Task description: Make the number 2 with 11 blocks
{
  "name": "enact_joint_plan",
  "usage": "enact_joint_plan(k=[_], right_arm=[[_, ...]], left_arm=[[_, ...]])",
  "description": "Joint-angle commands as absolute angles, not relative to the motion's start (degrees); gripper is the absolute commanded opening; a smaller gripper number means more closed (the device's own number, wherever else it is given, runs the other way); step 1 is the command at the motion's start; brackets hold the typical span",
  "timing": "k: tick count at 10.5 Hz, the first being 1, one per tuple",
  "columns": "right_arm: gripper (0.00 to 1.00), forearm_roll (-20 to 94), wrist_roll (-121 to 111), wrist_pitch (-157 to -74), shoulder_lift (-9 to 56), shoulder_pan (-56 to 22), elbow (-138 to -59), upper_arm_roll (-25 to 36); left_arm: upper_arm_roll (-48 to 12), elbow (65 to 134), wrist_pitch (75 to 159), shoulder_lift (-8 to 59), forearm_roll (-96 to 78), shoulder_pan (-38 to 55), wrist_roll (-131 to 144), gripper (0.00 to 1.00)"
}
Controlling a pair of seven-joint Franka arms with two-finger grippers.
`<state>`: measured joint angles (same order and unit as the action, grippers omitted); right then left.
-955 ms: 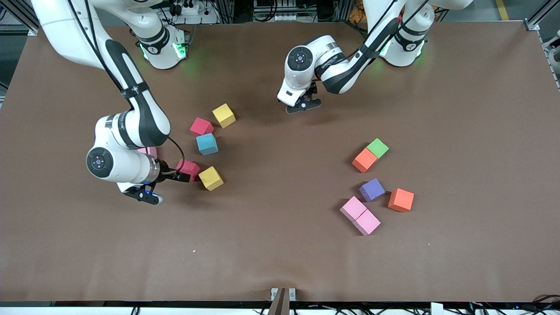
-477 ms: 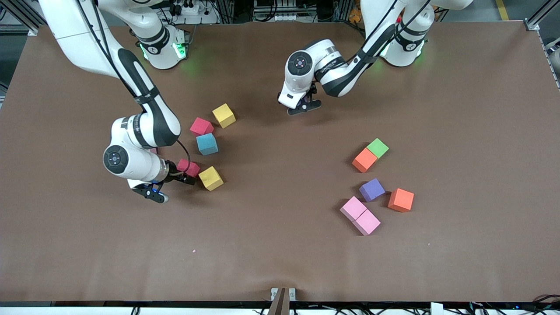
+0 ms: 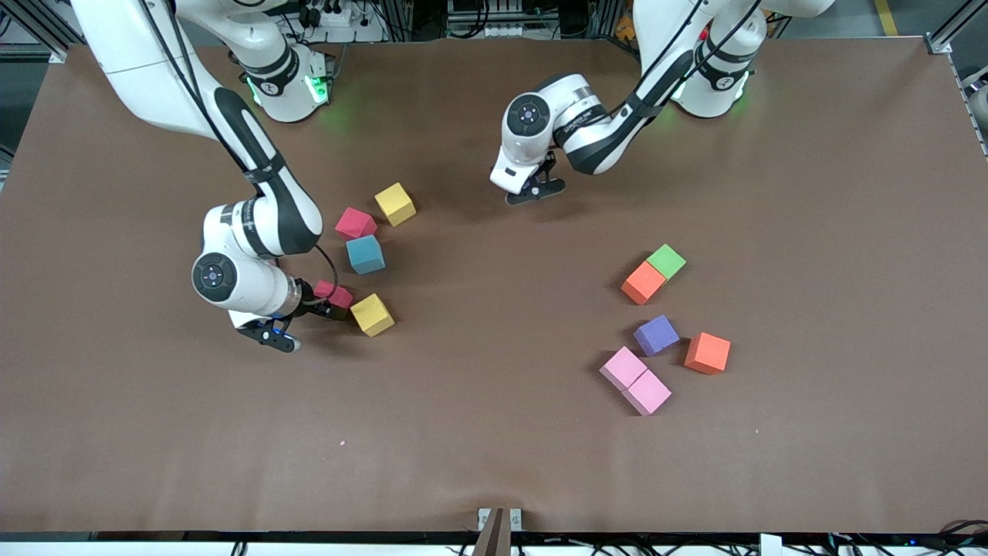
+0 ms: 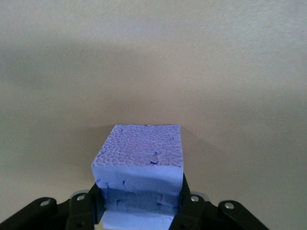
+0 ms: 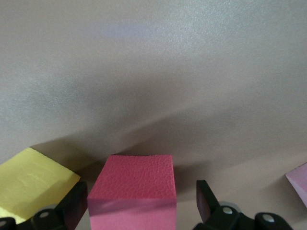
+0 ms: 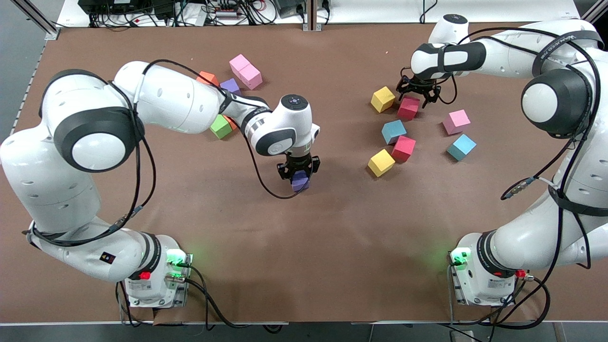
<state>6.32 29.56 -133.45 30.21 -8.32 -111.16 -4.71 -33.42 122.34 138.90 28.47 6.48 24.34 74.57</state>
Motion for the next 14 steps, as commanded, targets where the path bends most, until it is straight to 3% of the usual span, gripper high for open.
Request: enact_joint_plan(k=[1,7,11,12,13,14], right_arm=[[1.0,5.2,30.8,-134.0,29.4,-8.3,-112.8,-4.8],[1.0,5.2,30.8,-133.9,29.7,-8.4,-113.0,-4.8],[1.0,5.2,30.8,-133.9,29.7,-8.4,-113.0,-4.9],[1.0,5.2,30.8,-134.1,29.7,-8.5,-113.0,-4.8],[0.72,5.2,30.8,-134.2,29.6,-8.8,-113.1,-4.8],[0.33,5.2,30.8,-134.3,29.6,-9.1,-113.1,-4.8]], left_arm=[[-33.3,121.2,139.1,28.8,9.4,26.0,75.5,0.25],[-33.4,117.2,138.0,30.9,11.7,29.0,65.7,0.26],[-33.3,116.5,137.5,32.2,11.6,30.2,66.2,0.32],[-33.3,116.2,136.9,32.3,11.4,30.2,66.1,0.61],[-33.3,115.7,136.2,32.2,10.6,30.1,66.9,1.0],[-33.3,114.8,134.8,32.1,10.6,30.1,68.0,1.0]])
